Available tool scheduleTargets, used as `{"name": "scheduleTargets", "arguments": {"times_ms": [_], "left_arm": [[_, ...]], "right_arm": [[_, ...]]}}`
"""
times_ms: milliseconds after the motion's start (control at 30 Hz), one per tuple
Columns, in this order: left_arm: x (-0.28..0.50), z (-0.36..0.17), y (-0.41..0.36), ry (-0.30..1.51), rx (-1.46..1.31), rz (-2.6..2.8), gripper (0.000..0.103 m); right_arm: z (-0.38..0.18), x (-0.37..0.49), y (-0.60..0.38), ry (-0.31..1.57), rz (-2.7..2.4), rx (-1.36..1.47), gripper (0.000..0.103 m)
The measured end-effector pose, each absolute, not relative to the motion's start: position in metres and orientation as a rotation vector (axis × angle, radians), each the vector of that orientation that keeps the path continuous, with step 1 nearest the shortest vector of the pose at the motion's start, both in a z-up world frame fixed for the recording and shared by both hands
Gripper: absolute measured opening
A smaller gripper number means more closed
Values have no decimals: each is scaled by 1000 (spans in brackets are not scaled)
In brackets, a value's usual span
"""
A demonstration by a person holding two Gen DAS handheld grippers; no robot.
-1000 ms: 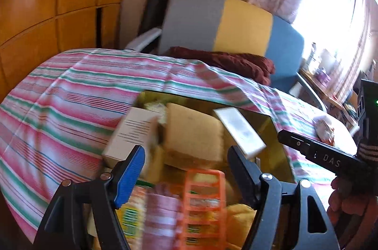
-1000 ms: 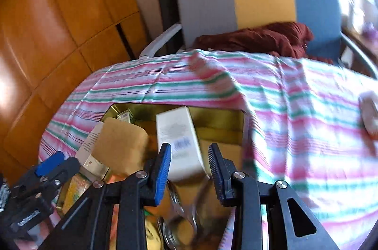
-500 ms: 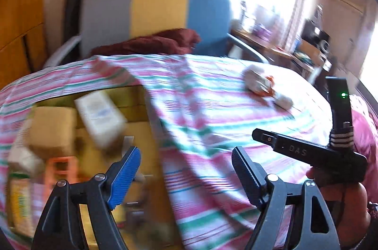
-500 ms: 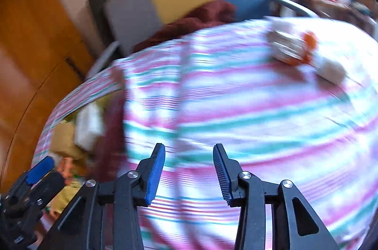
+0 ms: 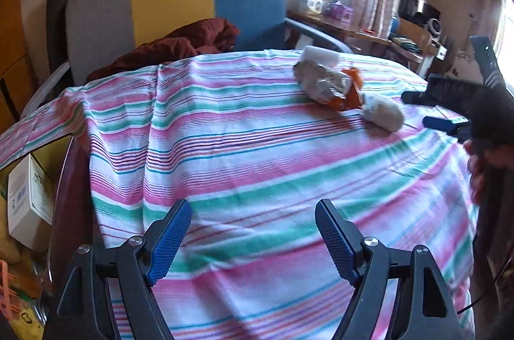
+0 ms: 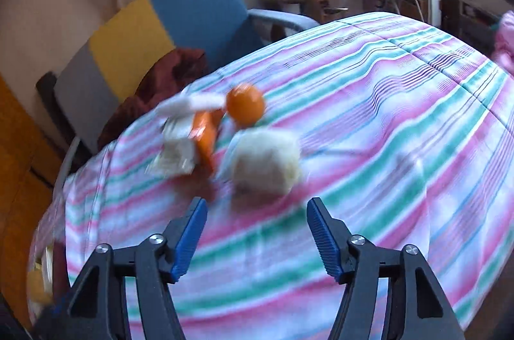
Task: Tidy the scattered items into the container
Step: 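Move both tools back toward the white sock and snack packet, then grasp the white sock with the left tool while the right tool grasps the snack packet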
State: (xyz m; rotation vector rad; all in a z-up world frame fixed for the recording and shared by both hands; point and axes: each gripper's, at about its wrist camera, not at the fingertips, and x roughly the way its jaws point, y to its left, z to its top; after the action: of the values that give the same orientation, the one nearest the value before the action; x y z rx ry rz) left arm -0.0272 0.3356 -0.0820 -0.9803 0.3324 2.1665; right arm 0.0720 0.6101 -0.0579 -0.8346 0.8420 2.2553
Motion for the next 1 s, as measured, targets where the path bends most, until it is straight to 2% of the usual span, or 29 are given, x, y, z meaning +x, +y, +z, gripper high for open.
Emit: {"name": "scheduleTargets", "arguments": {"times_ms": [267,367,467,800,1000], "left_arm": [[-51,-113,338,351,-1091,2204,82],[-57,-121,327,239,-1084,2192,86],[-53,-121,329,265,-1062,2200,87],[-51,-122,328,239,-1055,2178,92],[-51,-123,325,215,-1054,2159,92]], "right_arm": [[-70,28,668,916,2187,-841,66],[-87,12,675,938,2174,-908,60],[-96,10,670,989,2212,-896,56],[-106,33,616,1189,2269,-876,55],[-107,22,544,1232,2409,-943,54]]}}
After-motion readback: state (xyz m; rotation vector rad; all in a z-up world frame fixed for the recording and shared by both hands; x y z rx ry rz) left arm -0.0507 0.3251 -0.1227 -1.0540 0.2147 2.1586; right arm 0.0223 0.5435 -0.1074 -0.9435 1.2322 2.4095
